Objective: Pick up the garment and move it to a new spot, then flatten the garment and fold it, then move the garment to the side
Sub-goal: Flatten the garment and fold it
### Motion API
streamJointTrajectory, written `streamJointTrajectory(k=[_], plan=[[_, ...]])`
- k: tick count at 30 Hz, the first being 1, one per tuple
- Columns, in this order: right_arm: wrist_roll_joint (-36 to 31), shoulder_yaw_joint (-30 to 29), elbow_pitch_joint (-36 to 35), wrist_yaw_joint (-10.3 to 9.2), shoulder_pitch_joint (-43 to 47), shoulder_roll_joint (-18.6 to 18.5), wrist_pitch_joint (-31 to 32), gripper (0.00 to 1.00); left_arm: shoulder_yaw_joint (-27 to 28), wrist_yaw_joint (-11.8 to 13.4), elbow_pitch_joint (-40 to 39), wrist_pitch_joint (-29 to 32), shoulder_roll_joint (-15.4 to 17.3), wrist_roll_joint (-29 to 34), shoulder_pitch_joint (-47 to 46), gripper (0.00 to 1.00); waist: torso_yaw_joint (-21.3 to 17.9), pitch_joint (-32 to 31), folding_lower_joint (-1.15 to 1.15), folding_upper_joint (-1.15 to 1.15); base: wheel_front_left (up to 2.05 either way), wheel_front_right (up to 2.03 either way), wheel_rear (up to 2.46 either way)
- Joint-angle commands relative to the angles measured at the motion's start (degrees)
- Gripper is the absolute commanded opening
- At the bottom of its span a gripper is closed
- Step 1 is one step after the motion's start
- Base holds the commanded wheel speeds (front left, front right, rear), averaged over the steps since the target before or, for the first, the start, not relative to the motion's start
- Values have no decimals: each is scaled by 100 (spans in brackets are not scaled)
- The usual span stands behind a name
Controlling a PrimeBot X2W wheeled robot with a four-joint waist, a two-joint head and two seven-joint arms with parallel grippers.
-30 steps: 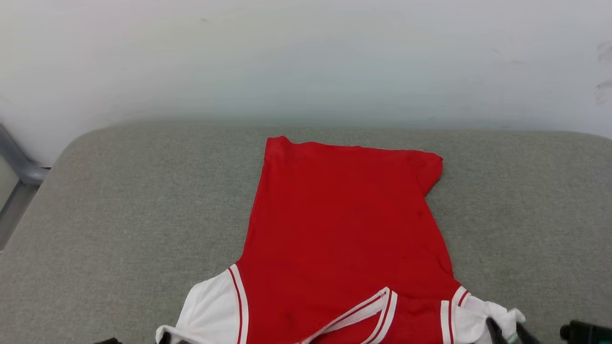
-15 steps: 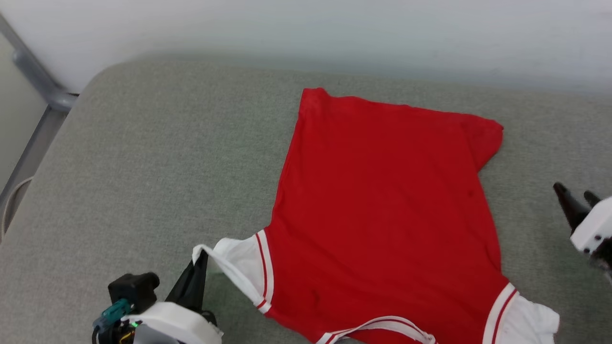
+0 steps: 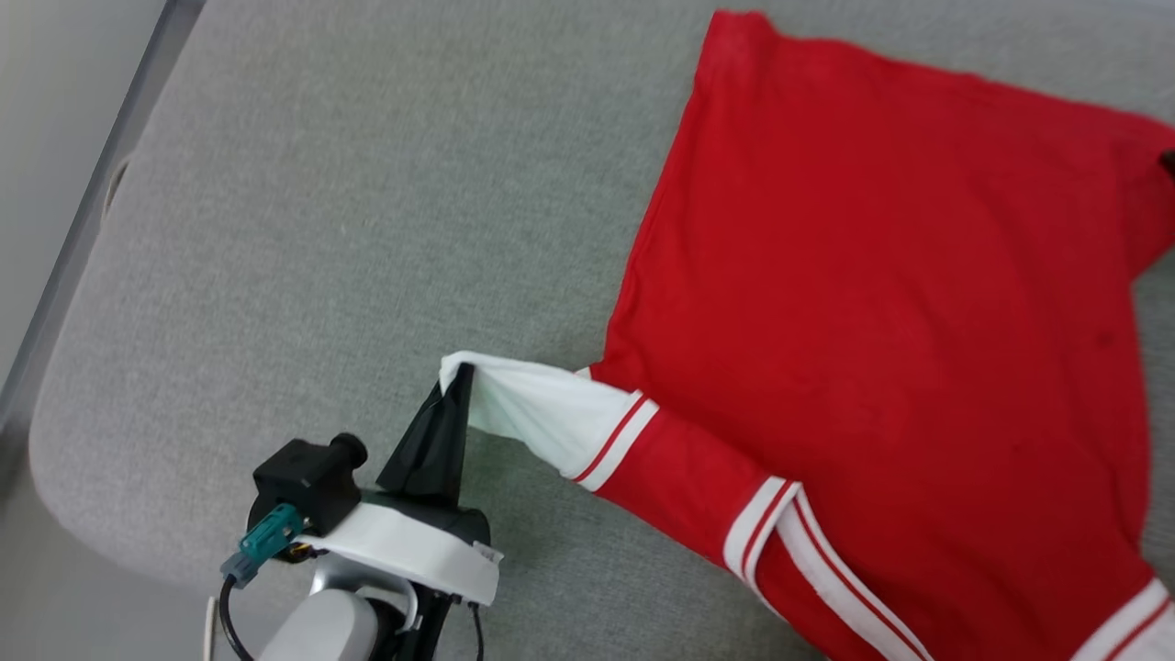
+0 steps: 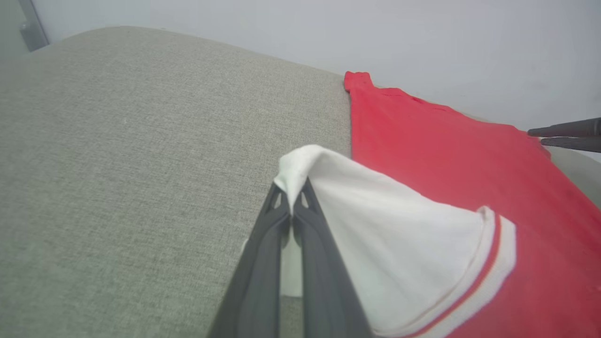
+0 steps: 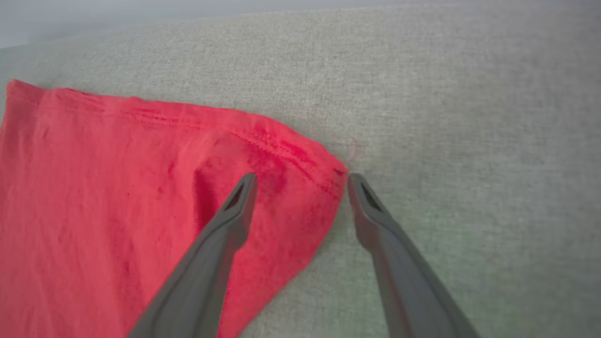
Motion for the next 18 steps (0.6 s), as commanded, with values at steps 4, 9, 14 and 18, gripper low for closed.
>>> streamJointTrajectory(k=[4,9,14,18], plan=[[-224,57,398,-4,-248,36,480,100,31,-33,-165,-41,-140,180,-160,0,354,575,-2,0,0,0,0],[-363,36,867,-8,29,147,1071,19,88,-49,-254,-46,-208,275,-171,0,367,631,-2,0,0,0,0],[-478,-103,990,-5,90,221,1306,0,206,-45,-291,-48,-284,384,-87,0,338,522,-2,0,0,0,0],[-520,-143,839,-6,22,90,1148,0,264,-27,-208,-48,-268,445,58,0,248,212,-2,0,0,0,0]])
